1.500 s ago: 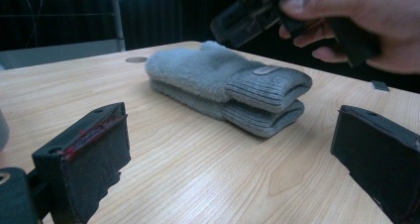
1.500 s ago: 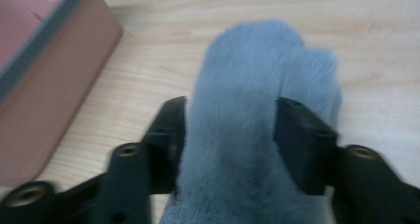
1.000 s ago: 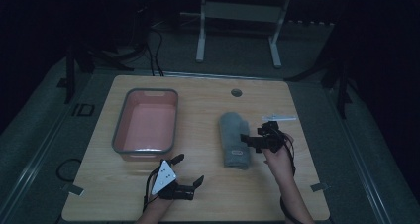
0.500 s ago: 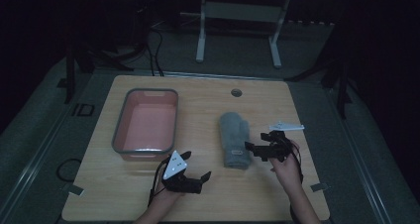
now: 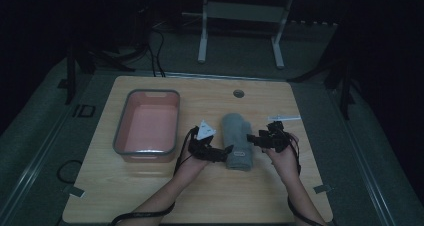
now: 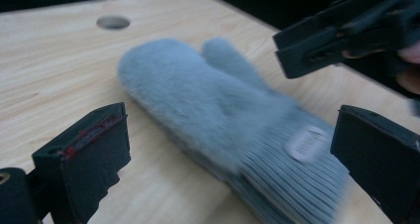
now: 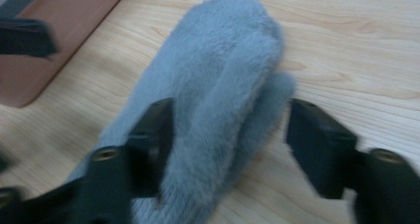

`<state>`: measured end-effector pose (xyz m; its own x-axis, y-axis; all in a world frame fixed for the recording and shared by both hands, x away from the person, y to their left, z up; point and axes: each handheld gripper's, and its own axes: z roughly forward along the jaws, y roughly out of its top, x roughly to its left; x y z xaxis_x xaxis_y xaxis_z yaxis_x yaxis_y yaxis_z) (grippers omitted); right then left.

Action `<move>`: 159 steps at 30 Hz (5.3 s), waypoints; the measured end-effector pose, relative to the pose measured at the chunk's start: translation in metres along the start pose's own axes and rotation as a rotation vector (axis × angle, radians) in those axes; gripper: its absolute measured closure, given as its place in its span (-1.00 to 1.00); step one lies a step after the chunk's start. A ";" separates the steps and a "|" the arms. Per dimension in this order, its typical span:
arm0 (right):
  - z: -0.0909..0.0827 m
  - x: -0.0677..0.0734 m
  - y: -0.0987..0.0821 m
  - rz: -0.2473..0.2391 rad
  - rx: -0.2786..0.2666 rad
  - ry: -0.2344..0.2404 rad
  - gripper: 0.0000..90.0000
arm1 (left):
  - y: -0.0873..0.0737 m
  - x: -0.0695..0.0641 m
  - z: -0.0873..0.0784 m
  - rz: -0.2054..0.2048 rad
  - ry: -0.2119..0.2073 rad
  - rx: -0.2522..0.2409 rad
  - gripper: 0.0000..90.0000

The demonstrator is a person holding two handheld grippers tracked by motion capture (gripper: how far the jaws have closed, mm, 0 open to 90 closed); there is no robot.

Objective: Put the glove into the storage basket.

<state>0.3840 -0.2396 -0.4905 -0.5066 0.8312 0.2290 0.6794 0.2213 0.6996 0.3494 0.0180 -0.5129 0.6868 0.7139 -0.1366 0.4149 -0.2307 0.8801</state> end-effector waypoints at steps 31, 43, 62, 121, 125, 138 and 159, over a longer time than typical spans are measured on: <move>0.046 -0.012 -0.028 0.092 0.132 0.079 0.12 | -0.007 0.015 0.067 -0.105 -0.055 0.278 -0.66; 0.048 -0.014 -0.032 0.105 0.122 0.134 0.53 | -0.005 0.019 0.075 -0.147 -0.232 0.304 0.18; 0.021 0.005 -0.013 0.064 0.049 0.129 0.74 | 0.027 0.016 0.047 -0.073 -0.261 0.263 0.73; 0.134 0.233 0.112 -0.122 0.059 0.245 0.76 | 0.028 0.182 -0.160 -0.118 0.028 0.329 0.72; 0.153 0.234 0.105 -0.140 0.105 0.195 0.76 | 0.016 0.189 -0.147 -0.135 0.034 0.374 0.72; 0.181 0.234 0.093 -0.170 0.242 0.052 0.64 | -0.002 0.188 -0.112 -0.162 0.081 0.516 0.70; 0.127 0.212 0.112 -0.243 0.137 0.219 -0.61 | -0.004 0.188 -0.138 -0.173 0.254 0.245 -0.75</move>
<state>0.4196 0.0264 -0.4497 -0.7539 0.6201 0.2170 0.5824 0.4779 0.6576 0.3947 0.2445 -0.4796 0.4376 0.8897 -0.1300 0.6628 -0.2215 0.7153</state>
